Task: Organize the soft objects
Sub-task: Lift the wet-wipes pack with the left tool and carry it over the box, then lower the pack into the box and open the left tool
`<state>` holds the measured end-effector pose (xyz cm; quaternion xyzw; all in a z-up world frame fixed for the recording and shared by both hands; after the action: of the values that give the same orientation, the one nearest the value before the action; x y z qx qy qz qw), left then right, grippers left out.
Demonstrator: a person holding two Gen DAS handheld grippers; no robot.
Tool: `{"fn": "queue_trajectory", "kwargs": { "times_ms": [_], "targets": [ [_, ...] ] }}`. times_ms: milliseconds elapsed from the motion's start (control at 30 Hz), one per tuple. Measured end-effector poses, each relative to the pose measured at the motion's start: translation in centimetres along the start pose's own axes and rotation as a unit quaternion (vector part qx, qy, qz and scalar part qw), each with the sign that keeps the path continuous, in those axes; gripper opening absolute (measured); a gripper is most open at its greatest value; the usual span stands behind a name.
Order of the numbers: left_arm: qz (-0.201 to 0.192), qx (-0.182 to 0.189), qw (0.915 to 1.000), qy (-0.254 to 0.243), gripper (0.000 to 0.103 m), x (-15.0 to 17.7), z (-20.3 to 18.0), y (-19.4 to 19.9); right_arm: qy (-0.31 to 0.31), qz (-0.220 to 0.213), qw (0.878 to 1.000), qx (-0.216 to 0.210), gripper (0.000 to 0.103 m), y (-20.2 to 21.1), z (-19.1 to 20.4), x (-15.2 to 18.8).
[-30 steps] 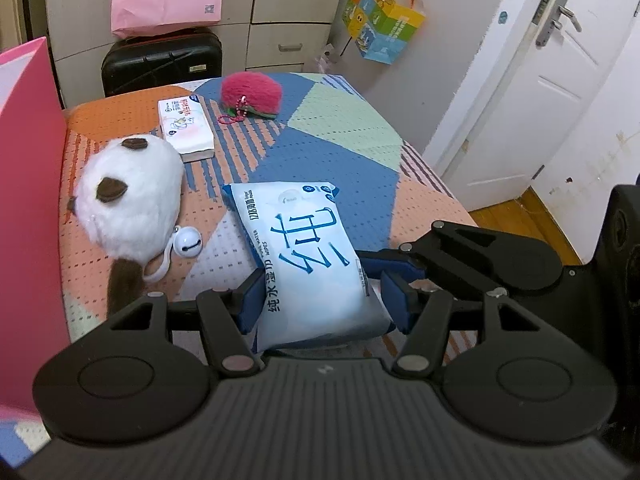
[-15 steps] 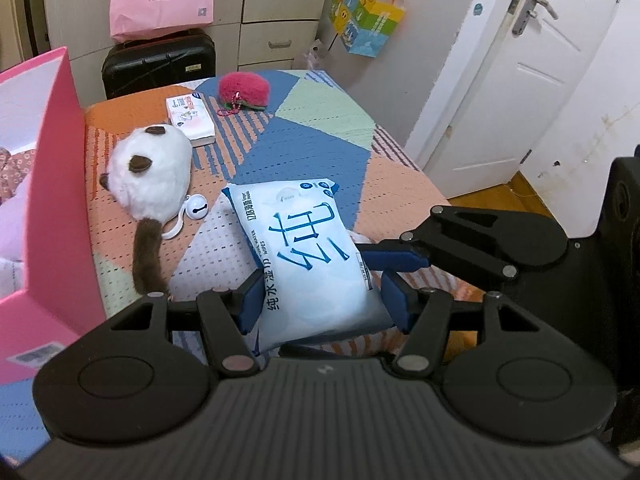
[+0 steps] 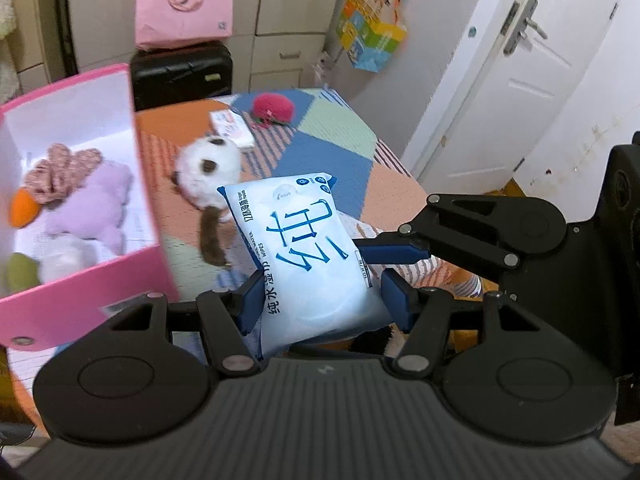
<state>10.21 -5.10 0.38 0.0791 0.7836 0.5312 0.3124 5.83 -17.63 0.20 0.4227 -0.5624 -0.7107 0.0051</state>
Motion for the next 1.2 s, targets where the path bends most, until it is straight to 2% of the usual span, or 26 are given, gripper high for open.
{"fn": "queue_trajectory", "kwargs": {
  "times_ms": [433,667,1000,1100,1200],
  "targets": [
    [-0.100,-0.027,0.9941,0.034,0.060,-0.4,5.2,6.6,0.059,-0.065,0.996,0.002,0.066,0.2,2.9,-7.4],
    [-0.132,-0.051,0.9881,0.061,0.061,-2.0,9.3,8.6,0.070,-0.100,0.992,-0.029,0.066,-1.6,2.5,-11.9],
    [-0.124,-0.079,0.9826,0.114,0.061,-3.4,15.9,7.0,0.075,-0.080,0.991,-0.082,0.066,-7.9,1.8,-16.0],
    [-0.111,-0.075,0.9825,0.130,0.061,-3.8,18.0,5.7,0.066,-0.062,0.991,-0.097,0.066,-10.1,1.2,-17.1],
    [-0.090,-0.055,0.9828,0.151,0.061,-4.1,20.0,4.4,0.037,-0.037,0.991,-0.126,0.066,-12.1,0.2,-17.6]
  ]
}}
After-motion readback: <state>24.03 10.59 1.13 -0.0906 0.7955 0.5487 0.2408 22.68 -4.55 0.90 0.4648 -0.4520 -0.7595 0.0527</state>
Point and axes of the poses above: each gripper's, at about its wrist camera, not at the fingertips, and y roughly against the way its jaws point, z to its left, x to its underside, the point moved 2 cm from there along -y, roughly the way its jaws point, and after that the axes turned 15 degrees about z, right-handed, at the moved point
